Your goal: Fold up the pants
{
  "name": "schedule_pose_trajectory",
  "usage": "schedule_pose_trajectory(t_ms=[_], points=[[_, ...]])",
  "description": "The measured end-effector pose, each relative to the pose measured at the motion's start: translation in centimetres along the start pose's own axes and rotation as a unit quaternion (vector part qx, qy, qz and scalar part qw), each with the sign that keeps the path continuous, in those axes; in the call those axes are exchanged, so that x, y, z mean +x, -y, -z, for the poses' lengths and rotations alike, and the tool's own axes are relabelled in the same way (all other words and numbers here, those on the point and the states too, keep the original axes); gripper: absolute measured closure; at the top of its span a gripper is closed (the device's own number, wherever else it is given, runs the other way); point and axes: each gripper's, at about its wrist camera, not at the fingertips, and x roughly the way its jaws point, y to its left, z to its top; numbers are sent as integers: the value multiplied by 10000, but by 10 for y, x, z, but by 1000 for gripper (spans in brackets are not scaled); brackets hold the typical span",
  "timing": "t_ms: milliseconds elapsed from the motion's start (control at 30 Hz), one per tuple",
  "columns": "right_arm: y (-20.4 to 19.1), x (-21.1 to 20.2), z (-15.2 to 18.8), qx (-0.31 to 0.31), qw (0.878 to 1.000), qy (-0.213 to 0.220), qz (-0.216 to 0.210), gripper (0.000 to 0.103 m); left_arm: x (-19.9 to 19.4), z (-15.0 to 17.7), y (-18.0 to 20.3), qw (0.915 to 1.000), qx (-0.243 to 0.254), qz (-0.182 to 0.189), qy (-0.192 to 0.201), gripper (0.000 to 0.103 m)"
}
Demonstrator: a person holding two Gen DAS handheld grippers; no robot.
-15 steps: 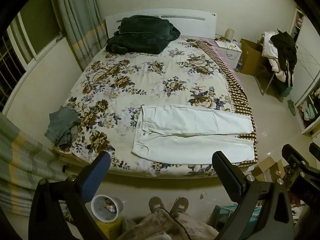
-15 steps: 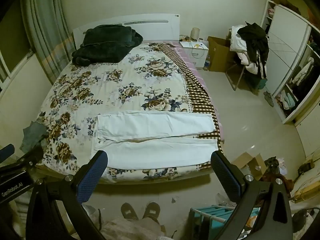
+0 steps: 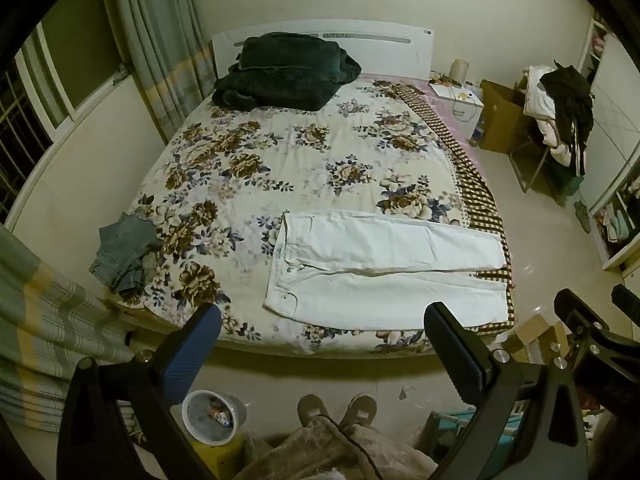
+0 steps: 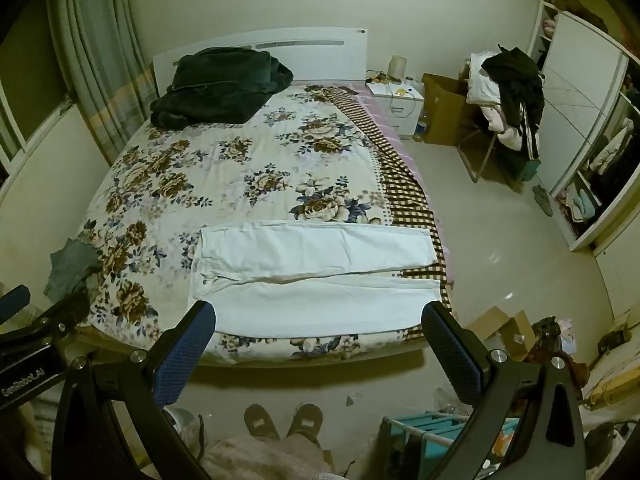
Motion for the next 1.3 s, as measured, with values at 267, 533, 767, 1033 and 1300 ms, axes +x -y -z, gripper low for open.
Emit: schedule_pose_trajectory(t_ms=[267,533,767,1033,1300], points=[[3,6,0,-18,10000,-3,1,0,1,0,0,10000,9,4,-5,0],[3,2,0,-47,10000,-1,-31,0,-1,1,0,10000,-8,4,11,0],[3,1,-2,-34,10000,-12,-30,0,-1,1,0,10000,-9,6,19,0],[1,0,0,-41,10000,-16,-46,0,-1,1,0,10000,-10,8,24,0],[1,0,0,-38,10000,-14,-42,0,-1,1,-1,10000,-15,19,23,0]])
